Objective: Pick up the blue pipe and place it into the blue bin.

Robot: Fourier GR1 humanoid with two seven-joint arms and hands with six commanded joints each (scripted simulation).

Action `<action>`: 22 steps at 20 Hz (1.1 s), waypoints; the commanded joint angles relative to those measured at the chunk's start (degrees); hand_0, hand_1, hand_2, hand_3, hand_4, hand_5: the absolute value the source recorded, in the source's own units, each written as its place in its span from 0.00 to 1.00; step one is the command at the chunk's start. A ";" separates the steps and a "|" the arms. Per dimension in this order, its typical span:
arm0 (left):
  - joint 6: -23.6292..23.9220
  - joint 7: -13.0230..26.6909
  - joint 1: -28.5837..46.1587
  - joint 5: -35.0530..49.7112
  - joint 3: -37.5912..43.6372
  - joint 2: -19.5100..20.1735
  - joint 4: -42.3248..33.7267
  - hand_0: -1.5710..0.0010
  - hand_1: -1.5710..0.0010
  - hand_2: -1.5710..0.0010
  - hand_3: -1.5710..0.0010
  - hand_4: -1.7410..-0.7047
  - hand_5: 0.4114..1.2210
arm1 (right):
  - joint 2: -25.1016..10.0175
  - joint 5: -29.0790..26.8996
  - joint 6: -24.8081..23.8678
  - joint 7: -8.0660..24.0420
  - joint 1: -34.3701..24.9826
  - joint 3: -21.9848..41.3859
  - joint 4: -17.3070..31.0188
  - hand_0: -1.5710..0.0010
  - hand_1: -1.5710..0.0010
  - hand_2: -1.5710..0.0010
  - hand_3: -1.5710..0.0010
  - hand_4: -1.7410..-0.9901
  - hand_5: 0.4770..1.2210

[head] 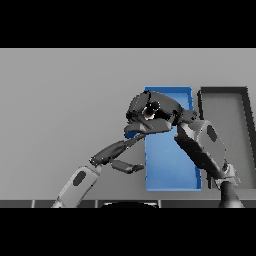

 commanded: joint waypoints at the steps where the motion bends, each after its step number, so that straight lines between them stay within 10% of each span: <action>1: -0.27 -1.04 0.90 0.19 -0.25 0.72 -1.60 1.00 1.00 1.00 1.00 0.80 0.11 | -1.40 -0.14 -0.07 -0.62 -1.05 -1.49 0.79 0.00 0.00 0.00 0.00 0.03 0.87; 6: -1.06 -0.68 0.93 1.11 0.45 1.64 -1.93 1.00 1.00 1.00 1.00 0.80 0.10 | -5.74 4.45 -5.23 -1.67 -8.91 -7.45 12.94 0.00 0.00 0.00 0.00 0.01 0.87; 12: -0.77 -0.45 0.60 1.25 1.02 1.26 -1.05 1.00 1.00 1.00 1.00 0.81 0.10 | -7.51 11.52 -5.79 0.64 -2.05 -9.65 24.13 0.00 0.00 0.00 0.00 0.00 0.86; 22: -0.65 -1.65 0.83 0.89 1.04 1.36 -0.49 1.00 1.00 1.00 1.00 0.83 0.06 | -5.62 17.49 -11.33 11.36 16.91 -6.38 21.57 0.00 0.00 0.00 0.00 0.00 0.87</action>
